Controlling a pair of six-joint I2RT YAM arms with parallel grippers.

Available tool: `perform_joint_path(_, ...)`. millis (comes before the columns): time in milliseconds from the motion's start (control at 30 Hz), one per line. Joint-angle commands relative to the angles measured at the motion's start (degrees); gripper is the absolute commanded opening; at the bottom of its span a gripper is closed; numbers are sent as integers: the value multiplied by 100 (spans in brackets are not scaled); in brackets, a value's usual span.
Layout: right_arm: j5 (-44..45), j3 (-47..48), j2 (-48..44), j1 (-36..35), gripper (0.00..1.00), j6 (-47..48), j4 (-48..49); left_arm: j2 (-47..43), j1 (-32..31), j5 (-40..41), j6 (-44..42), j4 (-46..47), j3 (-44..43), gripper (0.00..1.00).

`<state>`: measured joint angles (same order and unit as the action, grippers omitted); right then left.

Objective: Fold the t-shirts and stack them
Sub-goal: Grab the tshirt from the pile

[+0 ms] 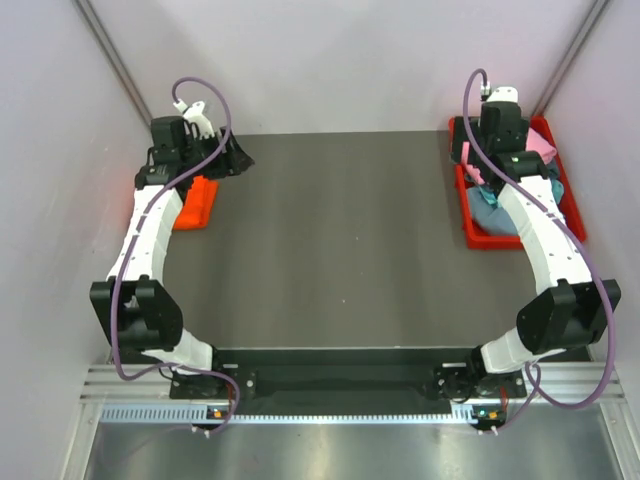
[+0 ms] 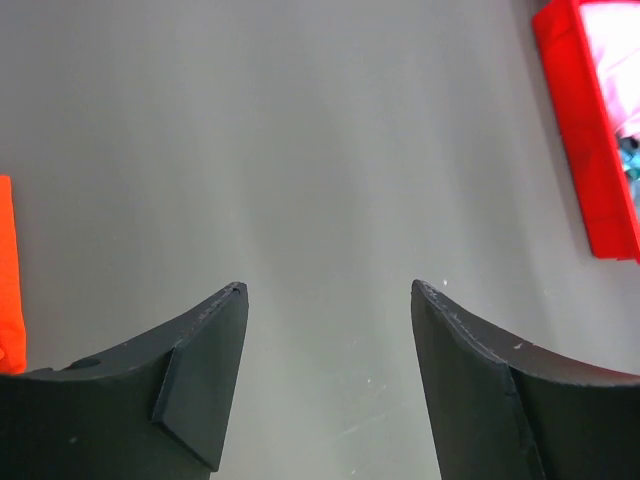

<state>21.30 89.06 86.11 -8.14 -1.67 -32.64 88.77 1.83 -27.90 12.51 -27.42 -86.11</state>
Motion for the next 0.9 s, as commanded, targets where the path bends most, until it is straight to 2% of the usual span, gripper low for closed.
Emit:
perform_joint_path(0, 155, 323, -67, -65, 100, 27, 92, -492, -16, -146, 146, 747, 208, 71)
perform_joint_path(167, 251, 288, -68, -65, 100, 764, 232, -572, -16, -58, -188, 659, 305, 71)
perform_joint_path(233, 524, 549, 239, 23, 100, 878, 267, -484, -24, -127, -74, 641, 235, 71)
perform_joint_path(300, 306, 744, 615, 302, 100, 949, 197, -414, -24, -276, 5, 668, 156, 71)
perform_joint_path(433, -196, 1201, 1241, 770, 100, 485, -49, -352, -16, -313, -11, 747, 155, 71)
perform_joint_path(633, -337, 1683, 2216, 1130, 100, 940, 30, -317, -16, -137, -380, 633, 112, 71)
perform_joint_path(867, -407, 2352, 3148, 1297, 88, 1143, 302, -326, -7, -40, -574, 484, 252, 71)
